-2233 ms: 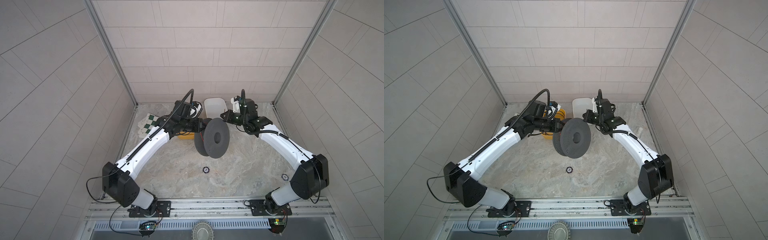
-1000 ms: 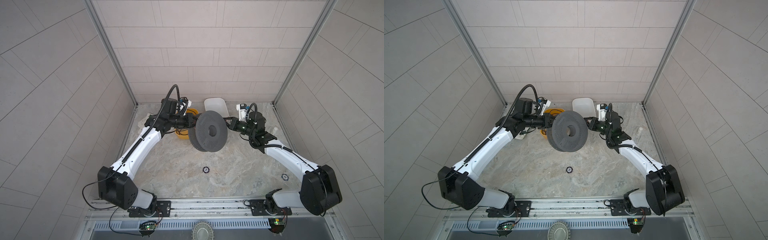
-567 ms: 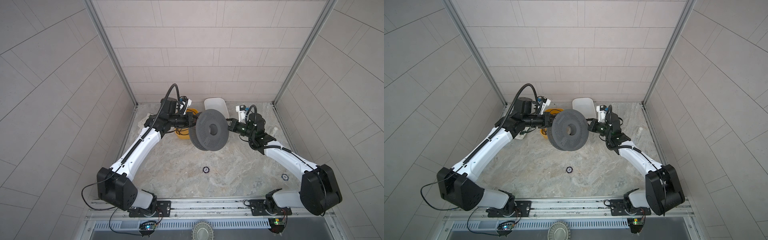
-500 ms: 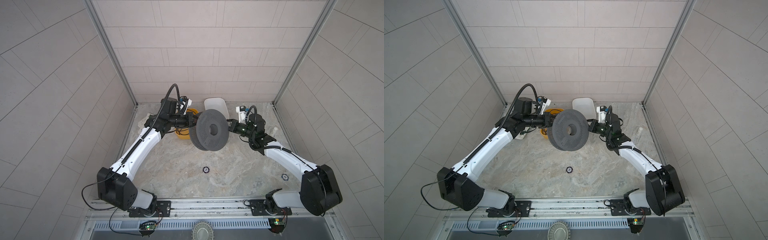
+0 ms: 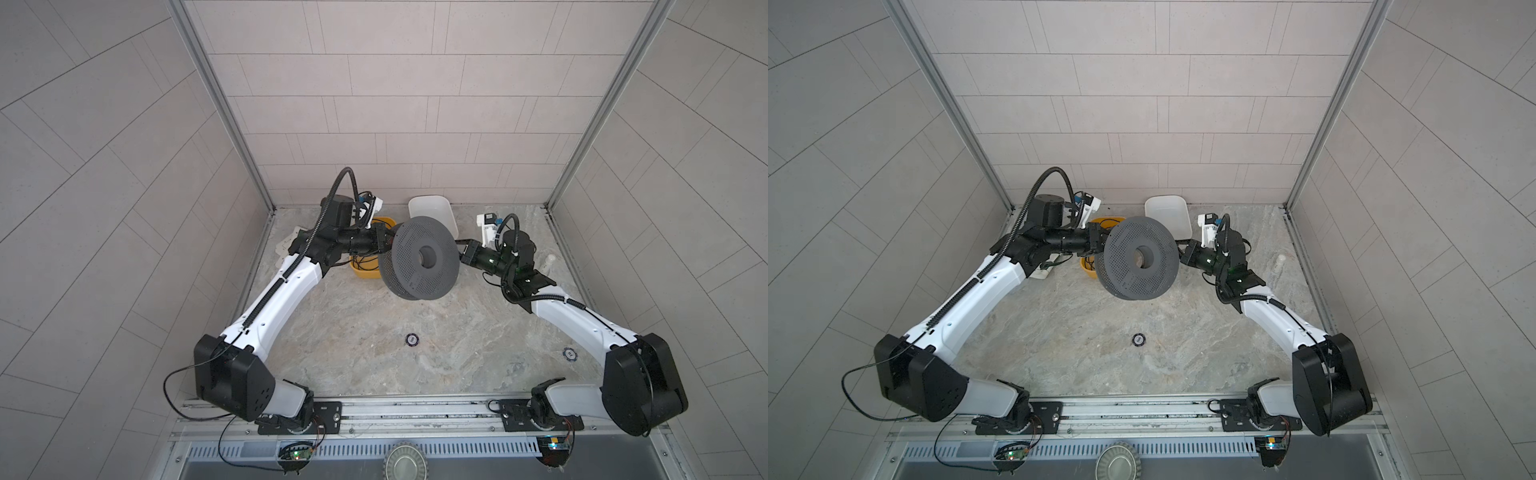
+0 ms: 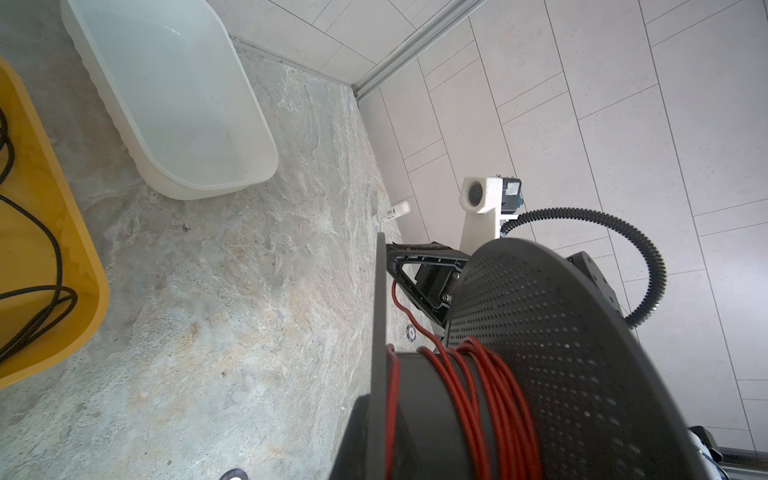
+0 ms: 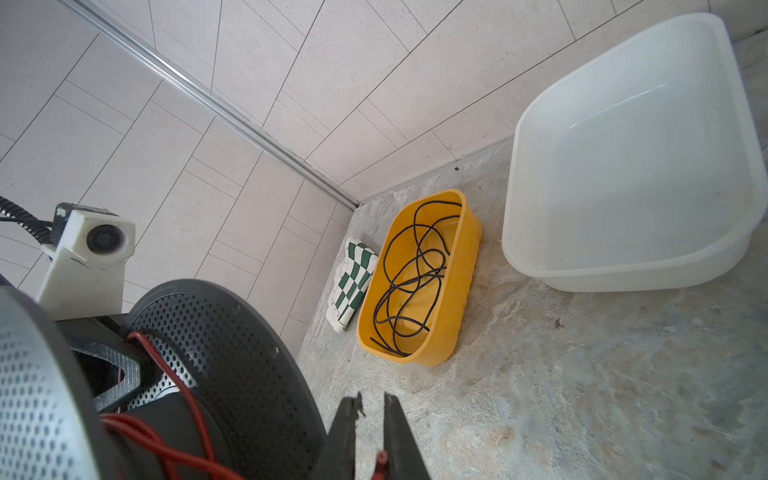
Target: Wrap the cables
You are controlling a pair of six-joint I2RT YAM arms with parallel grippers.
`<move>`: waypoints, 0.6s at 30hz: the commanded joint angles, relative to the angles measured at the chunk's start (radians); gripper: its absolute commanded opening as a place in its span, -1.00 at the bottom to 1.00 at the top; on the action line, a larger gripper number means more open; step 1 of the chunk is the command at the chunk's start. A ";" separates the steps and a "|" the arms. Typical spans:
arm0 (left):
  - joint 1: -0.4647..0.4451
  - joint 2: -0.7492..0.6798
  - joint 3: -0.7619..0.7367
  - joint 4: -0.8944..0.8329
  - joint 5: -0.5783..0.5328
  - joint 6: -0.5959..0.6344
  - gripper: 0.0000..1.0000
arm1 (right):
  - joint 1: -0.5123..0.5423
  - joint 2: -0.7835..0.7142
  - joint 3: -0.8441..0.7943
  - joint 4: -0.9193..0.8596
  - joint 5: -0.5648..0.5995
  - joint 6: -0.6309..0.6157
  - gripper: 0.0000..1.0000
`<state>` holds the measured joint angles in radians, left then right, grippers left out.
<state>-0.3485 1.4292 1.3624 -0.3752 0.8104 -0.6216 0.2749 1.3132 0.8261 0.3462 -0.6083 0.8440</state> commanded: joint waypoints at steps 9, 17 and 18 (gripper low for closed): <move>0.011 -0.009 -0.002 0.113 0.057 -0.055 -1.00 | -0.014 -0.034 -0.023 -0.001 -0.018 -0.006 -0.60; 0.014 0.003 0.009 0.119 0.065 -0.065 -1.00 | -0.021 -0.049 -0.042 -0.010 -0.021 -0.005 -0.56; 0.014 0.006 0.011 0.119 0.066 -0.067 -1.00 | -0.024 -0.052 -0.046 -0.010 -0.023 -0.006 -0.52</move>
<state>-0.3420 1.4372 1.3624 -0.3347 0.8303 -0.6624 0.2615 1.2934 0.7933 0.3389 -0.6239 0.8425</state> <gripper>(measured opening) 0.070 0.233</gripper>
